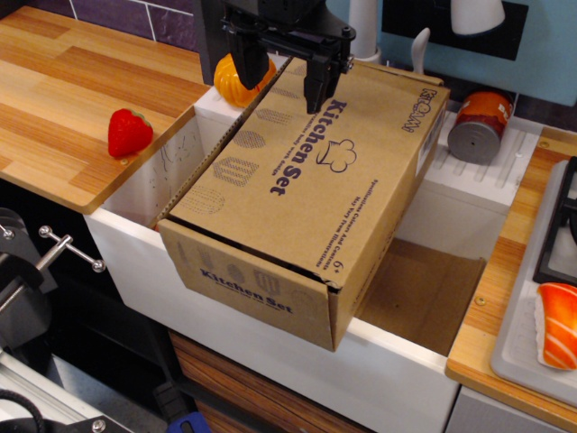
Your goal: Open brown1fbox flap
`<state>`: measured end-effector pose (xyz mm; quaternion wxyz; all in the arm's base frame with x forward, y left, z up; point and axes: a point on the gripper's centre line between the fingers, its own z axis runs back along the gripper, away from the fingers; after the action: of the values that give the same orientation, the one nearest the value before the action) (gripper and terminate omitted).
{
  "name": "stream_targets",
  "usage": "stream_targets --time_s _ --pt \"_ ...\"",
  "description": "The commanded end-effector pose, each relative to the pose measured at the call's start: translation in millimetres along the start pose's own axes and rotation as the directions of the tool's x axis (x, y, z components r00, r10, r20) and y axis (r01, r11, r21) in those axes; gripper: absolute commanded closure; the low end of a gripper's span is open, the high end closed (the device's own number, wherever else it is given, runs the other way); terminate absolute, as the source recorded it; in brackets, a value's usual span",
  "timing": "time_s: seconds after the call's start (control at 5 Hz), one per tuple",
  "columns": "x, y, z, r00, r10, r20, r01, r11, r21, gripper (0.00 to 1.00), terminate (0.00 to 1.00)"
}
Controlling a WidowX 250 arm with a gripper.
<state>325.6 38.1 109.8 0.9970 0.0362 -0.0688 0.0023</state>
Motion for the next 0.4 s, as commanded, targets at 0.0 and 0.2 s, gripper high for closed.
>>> stream_targets --time_s 0.0,0.2 --pt "0.0 0.0 0.0 1.0 0.0 0.0 0.0 1.0 0.0 0.0 0.0" --pt "0.7 5.4 -3.0 1.0 -0.025 -0.008 0.024 0.998 -0.06 0.0 0.0"
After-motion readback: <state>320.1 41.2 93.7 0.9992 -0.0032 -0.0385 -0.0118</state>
